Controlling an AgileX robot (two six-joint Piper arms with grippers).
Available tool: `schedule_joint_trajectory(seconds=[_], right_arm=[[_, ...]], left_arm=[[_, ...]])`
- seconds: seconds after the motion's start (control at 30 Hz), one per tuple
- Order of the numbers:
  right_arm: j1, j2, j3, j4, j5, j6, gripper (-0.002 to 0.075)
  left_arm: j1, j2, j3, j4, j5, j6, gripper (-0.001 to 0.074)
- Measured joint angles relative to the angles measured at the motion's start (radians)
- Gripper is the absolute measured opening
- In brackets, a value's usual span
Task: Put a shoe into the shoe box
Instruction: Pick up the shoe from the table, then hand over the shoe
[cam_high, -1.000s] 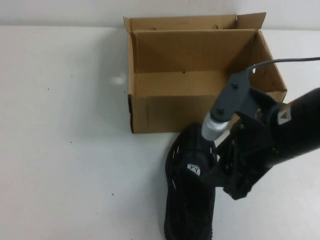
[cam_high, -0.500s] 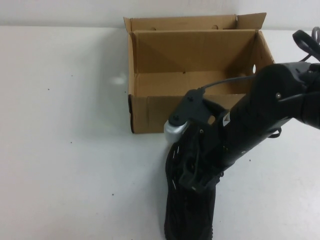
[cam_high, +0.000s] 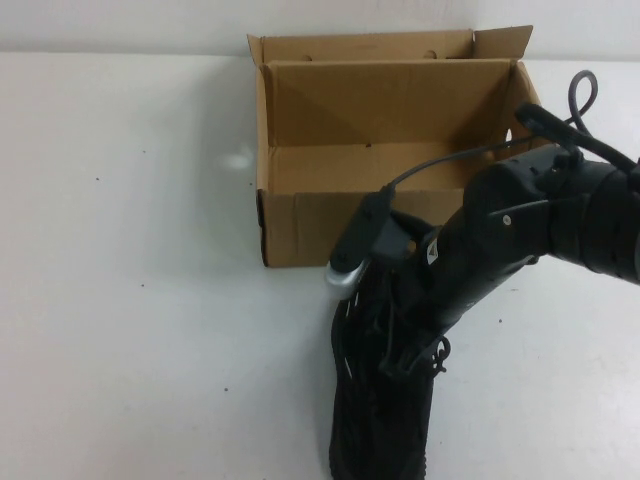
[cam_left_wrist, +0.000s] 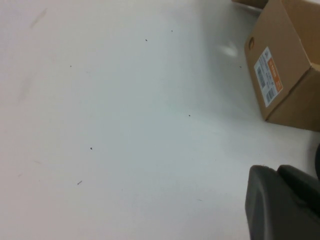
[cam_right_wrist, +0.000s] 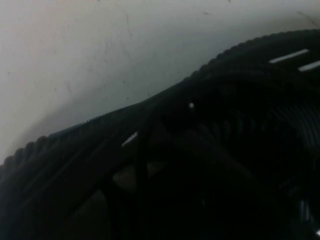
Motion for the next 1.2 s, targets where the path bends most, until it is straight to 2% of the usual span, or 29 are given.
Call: schedule_joint_trajectory(seconds=[0.13, 0.2, 0.3, 0.57, 0.73, 0.83, 0.9, 0.97, 1.07, 1.2], right_arm=[[0.007, 0.007, 0.000, 0.009, 0.003, 0.000, 0.0081], [0.007, 0.007, 0.000, 0.009, 0.003, 0.000, 0.0034], [0.007, 0.000, -0.009, 0.017, 0.019, 0.000, 0.0008], [0.005, -0.055, -0.109, 0.173, 0.142, 0.066, -0.0004], [0.005, -0.070, -0.212, 0.254, 0.218, 0.196, -0.0005], [0.005, -0.070, -0.278, 0.251, 0.242, 0.296, -0.0004], [0.009, -0.070, -0.317, 0.228, 0.253, 0.380, -0.0004], [0.026, -0.070, -0.358, 0.177, 0.272, 0.473, -0.0004], [0.087, -0.070, -0.424, 0.025, 0.313, 0.594, -0.0005], [0.199, -0.070, -0.486, -0.158, 0.364, 0.735, -0.0004]], left_arm=[[0.000, 0.000, 0.000, -0.009, 0.011, 0.000, -0.0003], [0.000, 0.000, 0.000, -0.041, 0.025, 0.038, -0.0002], [0.000, 0.000, 0.000, -0.132, 0.043, 0.205, -0.0002], [0.000, 0.000, 0.000, -0.521, 0.070, 0.853, -0.0003], [0.000, 0.015, 0.000, -0.663, 0.046, 0.990, 0.0007], [0.000, 0.046, 0.000, -0.677, 0.015, 0.993, 0.0078], [0.000, 0.074, 0.000, -0.680, -0.005, 0.989, 0.0174], [0.000, 0.112, 0.000, -0.680, -0.019, 0.987, 0.0314], [0.000, 0.172, 0.000, -0.681, -0.037, 0.987, 0.0475], [0.000, 0.250, 0.000, -0.707, -0.046, 1.064, 0.0535]])
